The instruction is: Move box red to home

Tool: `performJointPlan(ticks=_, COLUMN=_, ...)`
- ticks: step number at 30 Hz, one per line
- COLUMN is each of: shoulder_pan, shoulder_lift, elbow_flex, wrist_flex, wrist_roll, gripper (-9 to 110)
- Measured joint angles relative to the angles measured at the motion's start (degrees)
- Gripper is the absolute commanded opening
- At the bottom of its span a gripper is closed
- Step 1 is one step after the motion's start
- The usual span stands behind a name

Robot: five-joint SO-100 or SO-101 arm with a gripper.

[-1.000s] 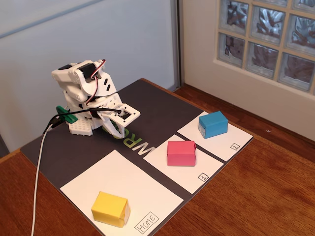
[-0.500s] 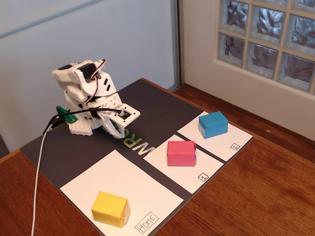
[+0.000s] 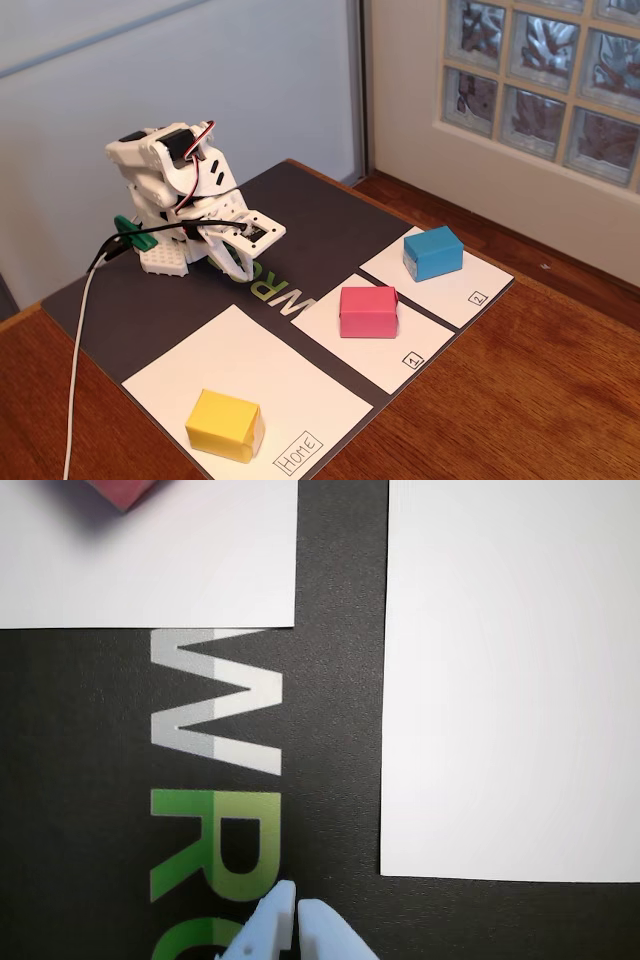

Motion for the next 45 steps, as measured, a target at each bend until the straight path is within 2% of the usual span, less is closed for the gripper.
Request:
performJointPlan(ticks=9, shoulder_pan=-0.97, shoulder_lift=-0.88, elbow_flex=-4.92, wrist_flex=-3.25, wrist_roll=5.1, gripper=0)
performJointPlan(ticks=13, shoulder_pan=-0.79, shoulder_lift=-12.66, elbow_flex=-11.6, wrist_flex=-6.77, wrist_roll=4.22, gripper=0)
performJointPlan(ticks=20, shoulder_pan=3.43, shoulder_lift=-48.16, elbow_flex=-40.78, wrist_flex=-8.53, wrist_roll=-6.24, gripper=0)
performJointPlan(ticks=26, shoulder_pan=3.87, shoulder_lift=-66.45, elbow_flex=-58.36, wrist_flex=-8.44, wrist_roll=-15.73, gripper=0)
performJointPlan(ticks=32, shoulder_pan=3.25, shoulder_lift=-84.99, elbow_flex=-73.83, wrist_flex=-5.8, wrist_roll=-37.88, gripper=0)
performJointPlan(ticks=36, shoulder_pan=1.67, shoulder_lift=-97.12, elbow_flex=-85.78, wrist_flex=-0.35, wrist_roll=-48.16, gripper=0)
performJointPlan(ticks=40, shoulder_pan=-0.44, shoulder_lift=-108.63, elbow_flex=-98.0, wrist_flex=3.96, wrist_roll=-51.06, gripper=0)
performJointPlan(ticks=45, shoulder_pan=-3.69, shoulder_lift=-116.1, elbow_flex=-107.93, wrist_flex=7.29, wrist_roll=-47.29, gripper=0)
